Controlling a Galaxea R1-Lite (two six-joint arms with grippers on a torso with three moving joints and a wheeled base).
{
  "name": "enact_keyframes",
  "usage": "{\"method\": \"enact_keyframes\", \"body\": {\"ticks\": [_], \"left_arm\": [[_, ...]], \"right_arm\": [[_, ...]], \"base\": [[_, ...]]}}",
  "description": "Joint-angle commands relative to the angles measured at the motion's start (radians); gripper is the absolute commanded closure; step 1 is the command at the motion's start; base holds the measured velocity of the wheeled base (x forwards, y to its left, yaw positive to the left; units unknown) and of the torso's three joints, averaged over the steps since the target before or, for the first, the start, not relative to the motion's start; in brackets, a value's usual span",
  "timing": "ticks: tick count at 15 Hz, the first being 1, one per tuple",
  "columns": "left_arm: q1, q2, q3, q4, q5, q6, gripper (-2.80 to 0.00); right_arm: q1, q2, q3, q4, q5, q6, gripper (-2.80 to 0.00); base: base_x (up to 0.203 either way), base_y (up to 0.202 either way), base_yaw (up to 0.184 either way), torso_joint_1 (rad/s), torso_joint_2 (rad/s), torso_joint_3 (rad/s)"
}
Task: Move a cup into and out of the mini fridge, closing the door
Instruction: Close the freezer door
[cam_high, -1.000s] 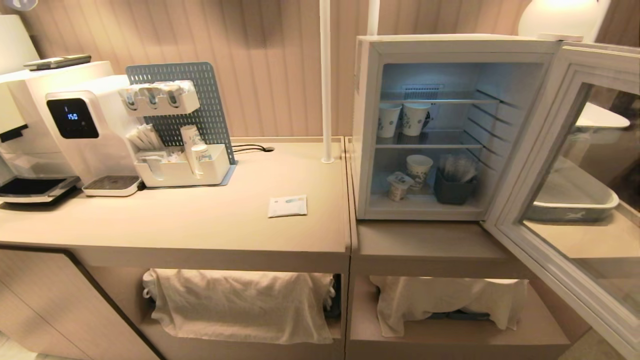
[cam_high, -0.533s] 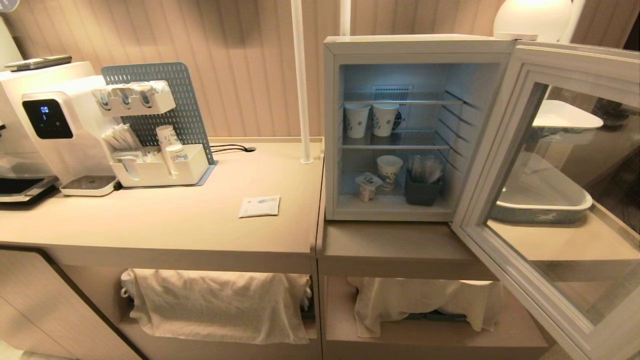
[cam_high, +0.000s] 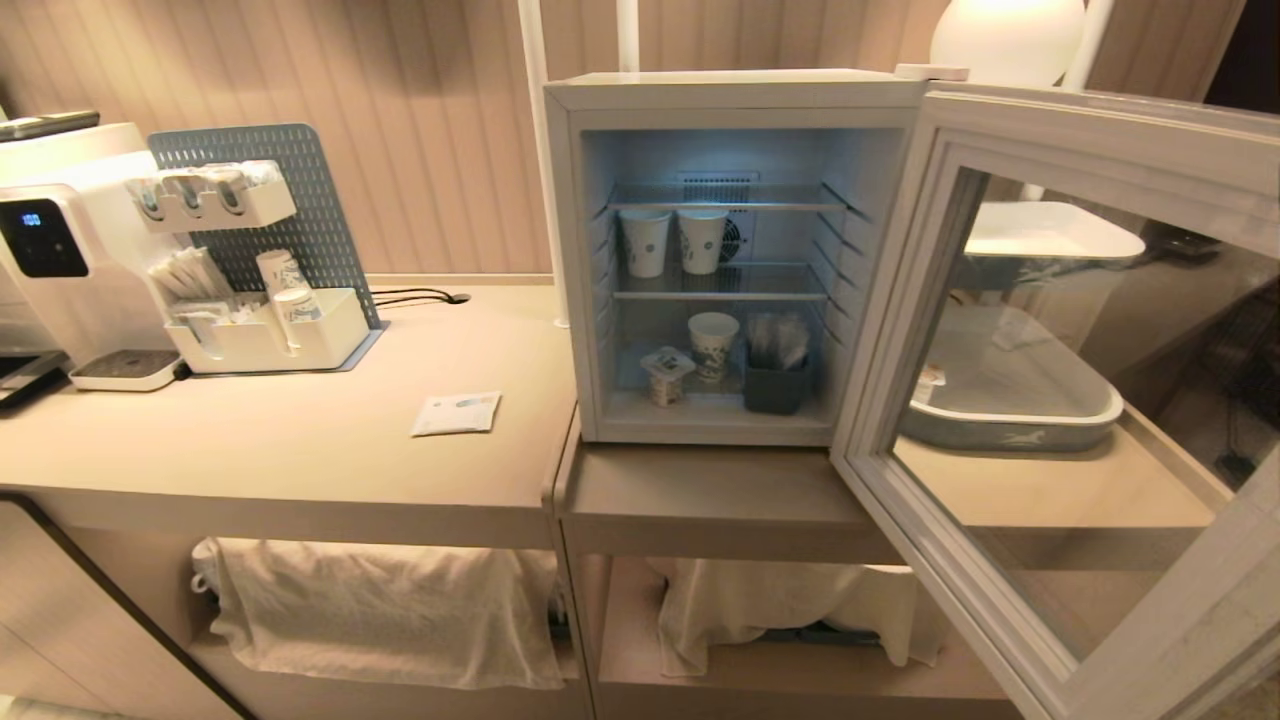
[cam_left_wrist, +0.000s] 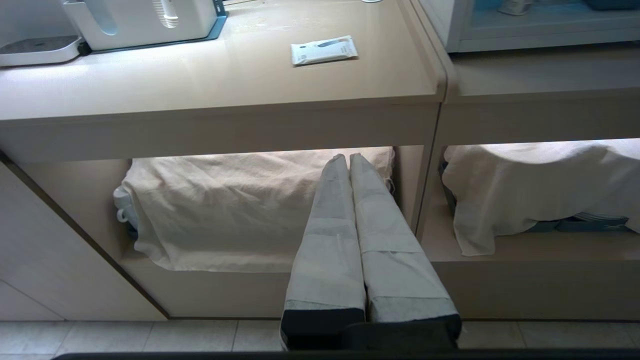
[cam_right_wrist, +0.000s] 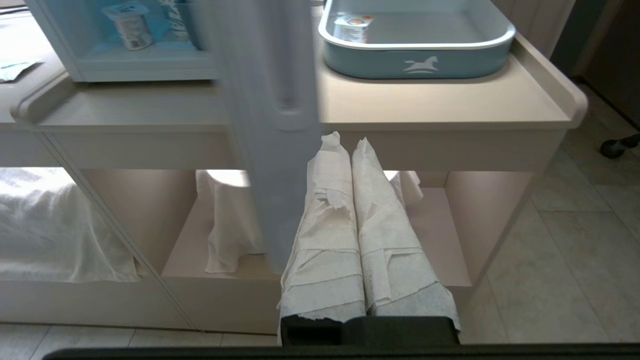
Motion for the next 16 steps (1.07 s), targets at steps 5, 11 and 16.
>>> {"method": "enact_keyframes", "body": {"ticks": [5, 11, 16], "left_arm": [[0.0, 0.0, 0.002, 0.003, -0.002, -0.007, 0.0], [0.0, 0.0, 0.002, 0.003, -0.002, -0.01, 0.0], [0.0, 0.0, 0.002, 0.002, 0.001, -0.023, 0.0]], "right_arm": [[0.0, 0.001, -0.002, 0.001, 0.0, -0.002, 0.0], [0.005, 0.121, -0.245, 0.1, 0.018, 0.115, 0.0], [0.111, 0.628, -0.497, 0.126, 0.163, 0.394, 0.0]], "base": [[0.0, -0.179, 0.0, 0.001, 0.0, 0.003], [0.0, -0.012, 0.0, 0.0, 0.0, 0.001], [0.0, 0.0, 0.0, 0.0, 0.0, 0.0]]}}
